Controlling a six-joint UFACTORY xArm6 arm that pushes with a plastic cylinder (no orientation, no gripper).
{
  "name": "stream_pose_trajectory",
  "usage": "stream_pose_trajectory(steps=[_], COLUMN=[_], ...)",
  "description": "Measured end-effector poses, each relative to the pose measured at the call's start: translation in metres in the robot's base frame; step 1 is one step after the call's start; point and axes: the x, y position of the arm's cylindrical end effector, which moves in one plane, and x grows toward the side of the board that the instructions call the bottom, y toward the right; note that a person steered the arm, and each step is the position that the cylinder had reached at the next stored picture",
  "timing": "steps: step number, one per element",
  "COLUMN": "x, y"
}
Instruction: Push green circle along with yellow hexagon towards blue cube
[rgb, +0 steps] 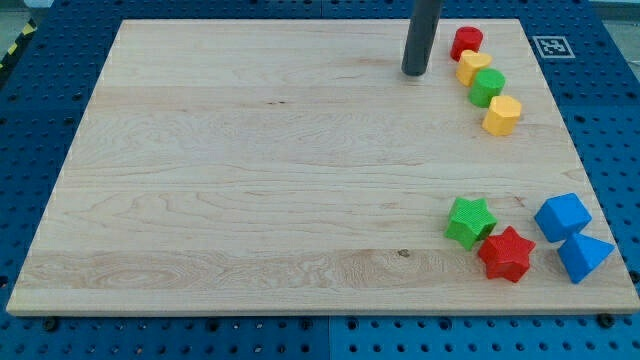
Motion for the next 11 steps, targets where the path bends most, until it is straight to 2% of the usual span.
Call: stream_pose_trajectory(steps=[2,4,5,11], x=[-0.066,-0.068,-0.064,0.051], y=[0.007,0.088,0.088,0.088])
